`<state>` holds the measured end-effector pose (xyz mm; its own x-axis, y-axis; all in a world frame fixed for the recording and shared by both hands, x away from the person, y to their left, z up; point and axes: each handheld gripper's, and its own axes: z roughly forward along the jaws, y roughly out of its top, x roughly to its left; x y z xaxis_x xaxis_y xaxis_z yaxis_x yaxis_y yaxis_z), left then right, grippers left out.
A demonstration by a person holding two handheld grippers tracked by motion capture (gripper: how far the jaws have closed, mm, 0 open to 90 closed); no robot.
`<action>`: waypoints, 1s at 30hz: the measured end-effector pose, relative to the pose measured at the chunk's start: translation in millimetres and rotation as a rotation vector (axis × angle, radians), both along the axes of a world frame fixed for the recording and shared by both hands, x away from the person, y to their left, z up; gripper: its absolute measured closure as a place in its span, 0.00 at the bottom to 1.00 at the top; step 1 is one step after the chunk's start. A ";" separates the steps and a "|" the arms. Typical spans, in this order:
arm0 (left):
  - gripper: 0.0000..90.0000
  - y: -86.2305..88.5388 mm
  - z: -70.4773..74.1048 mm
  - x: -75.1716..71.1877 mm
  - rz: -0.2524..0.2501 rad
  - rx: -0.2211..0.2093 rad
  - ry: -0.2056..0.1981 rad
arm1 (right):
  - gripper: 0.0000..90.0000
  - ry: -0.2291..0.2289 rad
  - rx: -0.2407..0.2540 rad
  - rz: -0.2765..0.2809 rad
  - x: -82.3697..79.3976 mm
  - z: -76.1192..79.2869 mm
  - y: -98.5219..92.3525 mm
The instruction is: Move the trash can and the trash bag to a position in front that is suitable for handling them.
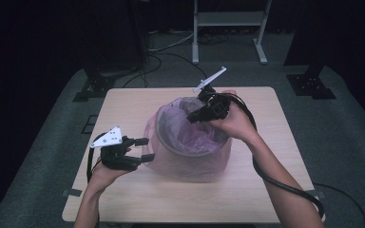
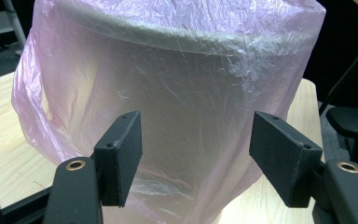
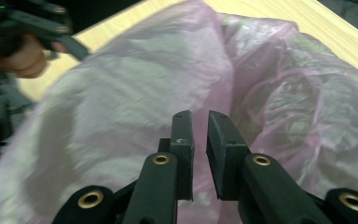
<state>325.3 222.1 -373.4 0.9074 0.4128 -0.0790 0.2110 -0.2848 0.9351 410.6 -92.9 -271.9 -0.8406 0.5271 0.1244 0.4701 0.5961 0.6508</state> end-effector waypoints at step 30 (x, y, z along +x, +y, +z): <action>0.36 -5.2 1.3 -1.0 -0.023 -0.018 -0.009 | 0.89 0.060 -0.075 0.152 -20.8 0.6 36.8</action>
<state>324.3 216.9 -372.1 0.9175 0.3900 -0.0779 0.1957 -0.2723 0.9421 389.8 -56.1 -271.3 -0.9035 0.4044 0.1419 0.4078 0.7093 0.5749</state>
